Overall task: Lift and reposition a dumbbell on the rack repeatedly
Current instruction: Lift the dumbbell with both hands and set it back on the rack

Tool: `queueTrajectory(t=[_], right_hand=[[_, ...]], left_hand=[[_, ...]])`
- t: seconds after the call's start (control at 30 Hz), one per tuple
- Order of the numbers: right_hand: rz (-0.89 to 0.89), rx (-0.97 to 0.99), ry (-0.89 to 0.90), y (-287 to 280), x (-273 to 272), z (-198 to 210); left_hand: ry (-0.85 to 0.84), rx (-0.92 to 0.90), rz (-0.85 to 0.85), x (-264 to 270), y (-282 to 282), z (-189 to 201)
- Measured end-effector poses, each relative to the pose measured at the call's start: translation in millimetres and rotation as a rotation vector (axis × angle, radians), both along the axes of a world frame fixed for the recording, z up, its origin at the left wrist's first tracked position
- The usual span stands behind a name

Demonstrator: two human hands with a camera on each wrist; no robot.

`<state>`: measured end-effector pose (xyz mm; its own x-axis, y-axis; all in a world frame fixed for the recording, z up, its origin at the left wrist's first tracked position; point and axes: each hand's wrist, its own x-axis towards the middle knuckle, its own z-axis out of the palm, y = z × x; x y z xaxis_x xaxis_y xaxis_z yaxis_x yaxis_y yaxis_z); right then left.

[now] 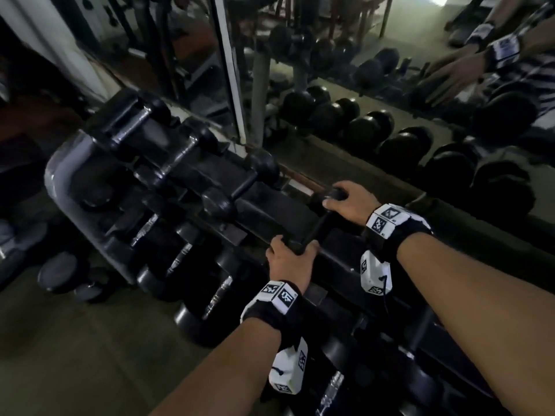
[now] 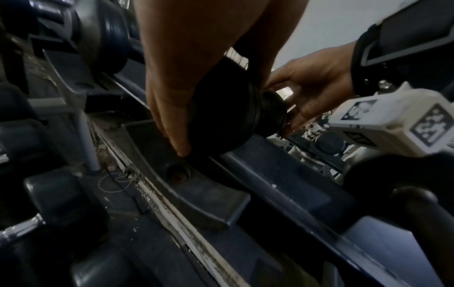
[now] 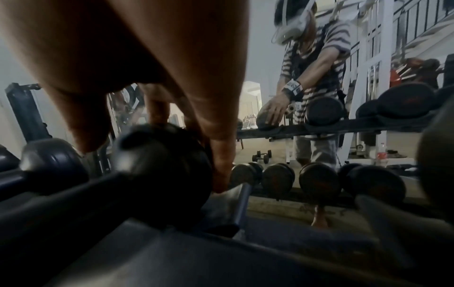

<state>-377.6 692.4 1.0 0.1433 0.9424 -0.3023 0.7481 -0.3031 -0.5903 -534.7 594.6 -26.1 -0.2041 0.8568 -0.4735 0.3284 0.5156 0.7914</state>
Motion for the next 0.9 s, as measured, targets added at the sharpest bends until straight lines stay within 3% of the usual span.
queueTrajectory(t=[0.2, 0.3, 0.63, 0.9], right_hand=[[0.029, -0.072, 0.066, 26, 5, -18], [0.013, -0.076, 0.078, 26, 6, -19], [-0.299, 0.138, 0.210, -24, -14, 5], [-0.649, 0.379, 0.336, -66, -110, 24]], left_hand=[[-0.185, -0.066, 0.297, 7, 4, -19], [-0.174, -0.113, 0.330, 10, 7, -17], [-0.070, 0.083, 0.083, -47, 44, 28], [-0.015, 0.309, -0.193, -132, 82, 66]])
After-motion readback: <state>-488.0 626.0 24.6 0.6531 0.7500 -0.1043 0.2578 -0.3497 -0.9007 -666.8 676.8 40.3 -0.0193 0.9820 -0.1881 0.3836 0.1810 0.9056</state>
